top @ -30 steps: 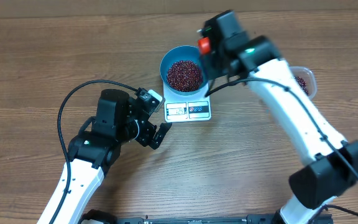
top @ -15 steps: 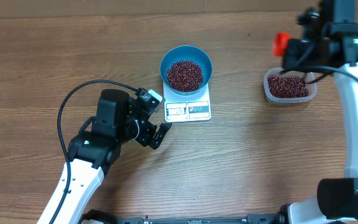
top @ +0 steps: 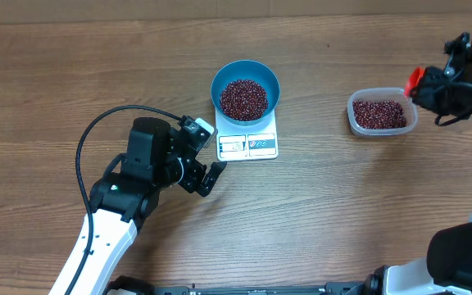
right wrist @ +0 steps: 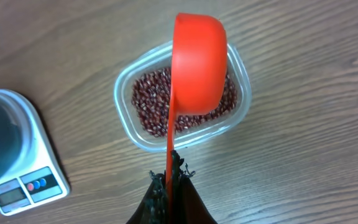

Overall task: Scoop item into bowl and weigh 150g on scale
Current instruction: 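Carry the empty scoop right back to the bean tub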

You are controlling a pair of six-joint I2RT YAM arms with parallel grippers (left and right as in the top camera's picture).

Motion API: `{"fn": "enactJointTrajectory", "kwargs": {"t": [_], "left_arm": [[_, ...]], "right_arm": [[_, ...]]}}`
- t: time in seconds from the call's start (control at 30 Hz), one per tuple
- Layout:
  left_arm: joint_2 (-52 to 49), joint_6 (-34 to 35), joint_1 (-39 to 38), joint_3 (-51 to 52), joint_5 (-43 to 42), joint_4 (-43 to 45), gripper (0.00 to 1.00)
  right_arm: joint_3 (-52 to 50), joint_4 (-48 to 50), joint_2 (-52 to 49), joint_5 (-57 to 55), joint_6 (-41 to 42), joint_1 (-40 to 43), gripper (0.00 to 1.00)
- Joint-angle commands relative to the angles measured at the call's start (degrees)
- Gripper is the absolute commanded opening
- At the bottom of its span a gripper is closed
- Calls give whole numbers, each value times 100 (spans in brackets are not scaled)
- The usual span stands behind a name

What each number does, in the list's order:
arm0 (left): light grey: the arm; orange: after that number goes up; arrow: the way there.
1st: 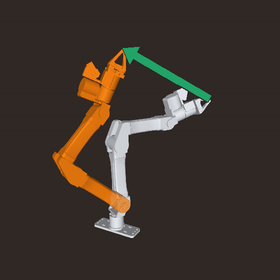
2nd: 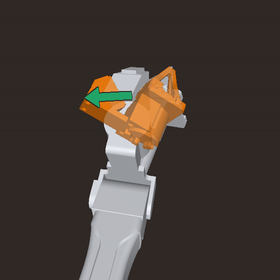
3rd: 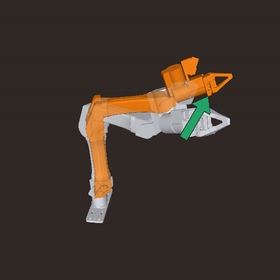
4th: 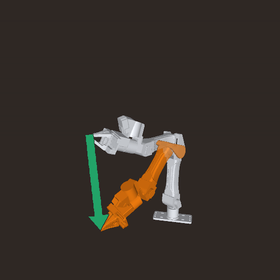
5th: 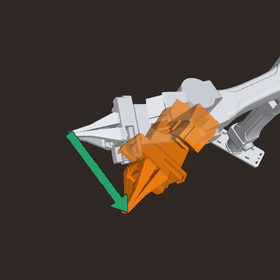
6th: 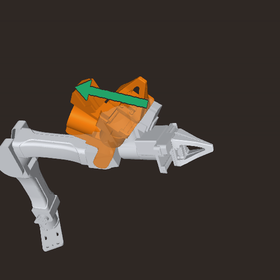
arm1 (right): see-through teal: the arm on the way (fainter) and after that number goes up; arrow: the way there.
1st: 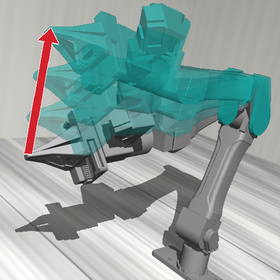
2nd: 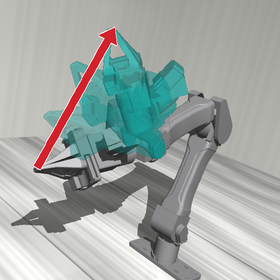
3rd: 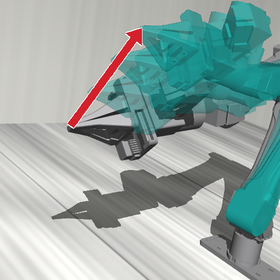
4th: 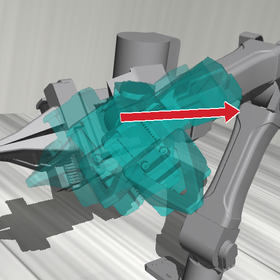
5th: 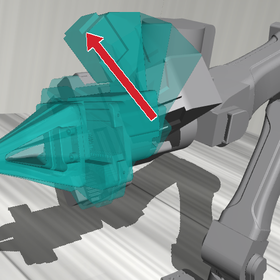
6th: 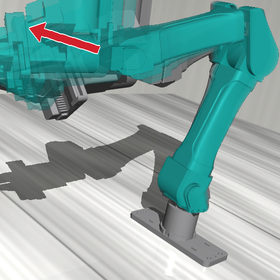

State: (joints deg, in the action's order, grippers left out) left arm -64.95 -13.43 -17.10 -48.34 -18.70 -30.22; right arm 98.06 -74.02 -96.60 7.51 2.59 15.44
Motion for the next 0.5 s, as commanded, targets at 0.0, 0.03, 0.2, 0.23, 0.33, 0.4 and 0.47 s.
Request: {"fn": "enactJointTrajectory", "kwargs": {"t": [0.0, 0.03, 0.2, 0.23, 0.33, 0.4, 0.47], "left_arm": [[-31, 79, 31, 22, -39, 7, 100], [-31, 79, 31, 22, -39, 4, 100], [-31, 79, 31, 24, -39, 4, 99], [-31, 79, 31, 22, -39, 4, 99], [-31, 79, 31, 24, -39, 7, 100], [-31, 79, 31, 22, -39, 4, 99], [-31, 79, 31, 24, -39, 4, 99]], "right_arm": [[-367, 210, 101, 74, -101, 11, 4], [-455, 282, 101, 74, -101, 11, 4], [-876, 678, 26, 90, -107, 9, 4], [-953, 750, 11, 155, -179, 7, 4], [-1178, 975, -44, 415, -367, 7, 4], [-1314, 1108, -94, 518, -461, 7, 4], [-1410, 1198, -144, 549, -463, 7, 4]]}}
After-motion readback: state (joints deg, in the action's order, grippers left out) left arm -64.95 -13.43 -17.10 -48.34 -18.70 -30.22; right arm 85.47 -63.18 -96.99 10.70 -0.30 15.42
